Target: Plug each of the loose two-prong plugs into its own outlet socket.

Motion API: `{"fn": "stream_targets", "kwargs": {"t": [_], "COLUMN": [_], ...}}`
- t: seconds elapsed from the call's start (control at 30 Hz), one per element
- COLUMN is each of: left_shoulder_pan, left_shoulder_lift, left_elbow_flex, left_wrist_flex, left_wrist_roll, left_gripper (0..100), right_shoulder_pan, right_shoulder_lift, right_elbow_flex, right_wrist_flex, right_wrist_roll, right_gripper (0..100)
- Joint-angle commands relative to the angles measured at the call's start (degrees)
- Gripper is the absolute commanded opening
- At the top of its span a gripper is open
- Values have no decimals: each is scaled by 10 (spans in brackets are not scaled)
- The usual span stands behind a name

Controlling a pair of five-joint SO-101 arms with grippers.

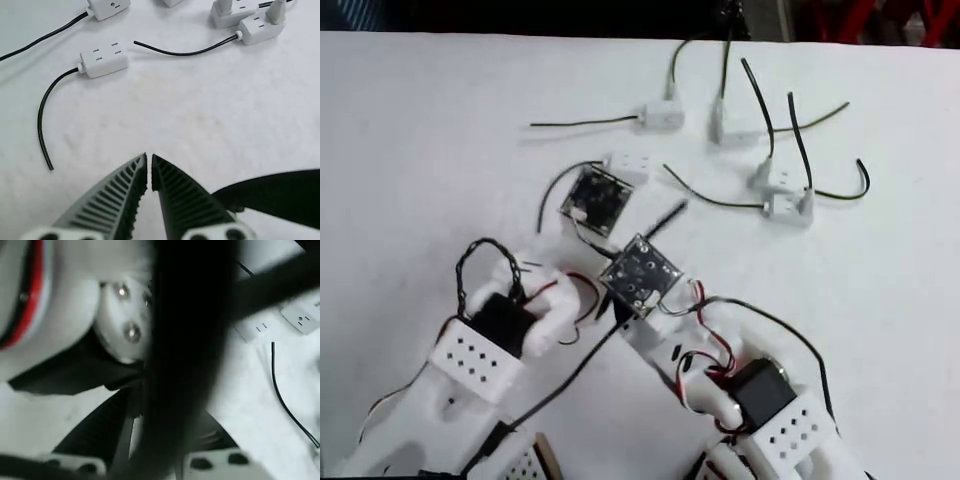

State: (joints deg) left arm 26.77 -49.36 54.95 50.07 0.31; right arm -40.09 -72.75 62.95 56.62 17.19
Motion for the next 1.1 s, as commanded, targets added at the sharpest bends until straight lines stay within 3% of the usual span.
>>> {"fn": "stream_targets", "kwargs": {"t": [0.0, 0.37, 0.47, 0.6, 0.83, 1.07], "left_shoulder_pan": [16, 17, 17, -15, -162, -207], "left_shoulder_lift": [-17, -16, -16, -16, -11, 103], "left_elbow_flex": [-4, -4, -4, -8, -15, -112], "left_wrist_flex": [-10, -9, -9, -13, -47, -34], "left_wrist_roll": [-23, -26, -57, -61, -75, -170], "left_gripper": [37, 37, 37, 38, 50, 108], "right_shoulder_pan": [-6, -3, -3, 5, 116, 229], "right_shoulder_lift": [-7, -7, -7, -7, -12, -7], "right_elbow_flex": [-4, -4, -4, -4, -4, -4], "right_wrist_flex": [-11, -11, -11, -10, -18, -51], "right_wrist_roll": [-3, -3, -3, -3, -12, -66], "right_gripper": [18, 18, 18, 18, 18, 18]}}
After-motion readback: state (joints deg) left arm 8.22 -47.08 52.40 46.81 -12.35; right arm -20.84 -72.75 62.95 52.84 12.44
